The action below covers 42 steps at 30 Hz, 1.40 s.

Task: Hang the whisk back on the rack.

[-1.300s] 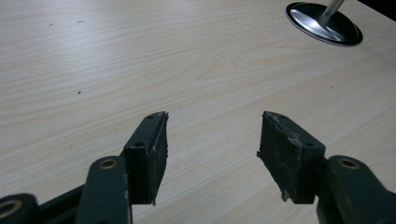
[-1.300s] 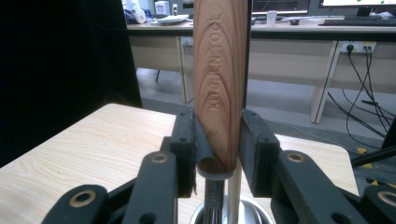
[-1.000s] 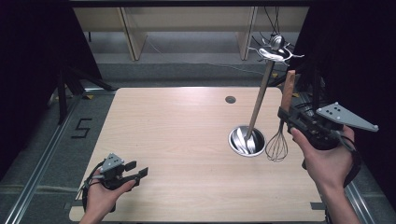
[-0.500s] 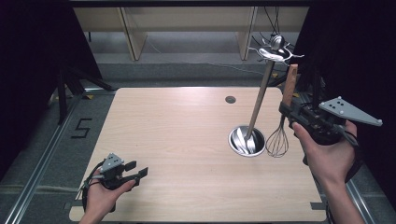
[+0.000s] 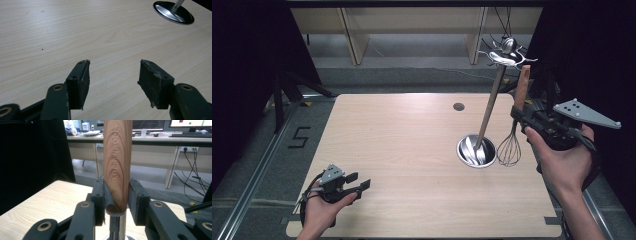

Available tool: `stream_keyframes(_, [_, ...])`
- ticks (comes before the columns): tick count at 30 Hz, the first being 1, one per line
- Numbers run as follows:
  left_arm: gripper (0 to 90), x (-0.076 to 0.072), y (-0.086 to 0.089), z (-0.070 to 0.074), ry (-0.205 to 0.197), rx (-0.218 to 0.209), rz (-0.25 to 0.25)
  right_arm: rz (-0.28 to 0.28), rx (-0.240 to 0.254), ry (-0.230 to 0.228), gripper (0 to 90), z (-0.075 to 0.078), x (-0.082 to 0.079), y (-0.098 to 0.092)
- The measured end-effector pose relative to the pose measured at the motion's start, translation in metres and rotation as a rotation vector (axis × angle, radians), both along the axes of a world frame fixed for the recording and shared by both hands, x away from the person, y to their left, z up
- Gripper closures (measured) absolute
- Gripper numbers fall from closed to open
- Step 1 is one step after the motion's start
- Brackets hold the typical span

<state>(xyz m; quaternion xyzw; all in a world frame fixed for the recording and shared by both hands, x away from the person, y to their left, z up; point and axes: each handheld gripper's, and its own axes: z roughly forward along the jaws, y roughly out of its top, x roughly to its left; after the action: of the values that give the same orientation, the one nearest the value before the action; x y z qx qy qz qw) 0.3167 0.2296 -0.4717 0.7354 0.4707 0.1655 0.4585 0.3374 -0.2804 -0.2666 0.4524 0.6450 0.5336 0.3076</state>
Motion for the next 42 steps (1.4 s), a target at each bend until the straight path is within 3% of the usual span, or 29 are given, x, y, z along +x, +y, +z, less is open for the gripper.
stream_keyframes(11, [41.0, 0.0, 0.0, 0.0, 0.004, 0.001, -0.004, -0.005, 0.001, 0.005, 69.9, 0.001, 0.005, 0.001])
stream_keyframes(12, [40.9, 0.001, 0.0, -0.001, 0.006, -0.007, -0.009, 0.005, -0.02, -0.006, 69.9, 0.001, 0.007, -0.001])
stream_keyframes(15, [41.0, 0.0, 0.0, -0.001, 0.008, -0.004, -0.007, -0.001, 0.002, 0.017, 69.9, 0.001, 0.007, 0.001])
stream_keyframes(21, [40.9, 0.001, 0.0, -0.001, 0.006, -0.008, -0.008, -0.002, -0.003, 0.017, 69.9, 0.001, 0.011, 0.001])
stream_keyframes(22, [40.9, 0.001, 0.0, -0.001, 0.006, -0.008, -0.008, 0.003, -0.02, 0.001, 69.9, 0.001, 0.012, 0.0])
stream_keyframes(26, [40.9, 0.0, 0.0, 0.0, 0.005, -0.004, -0.004, 0.0, -0.01, 0.019, 69.9, 0.001, 0.013, 0.002])
stream_keyframes(42, [40.9, 0.0, 0.001, 0.0, 0.0, 0.0, -0.009, -0.003, -0.013, 0.022, 69.8, 0.001, 0.025, 0.005])
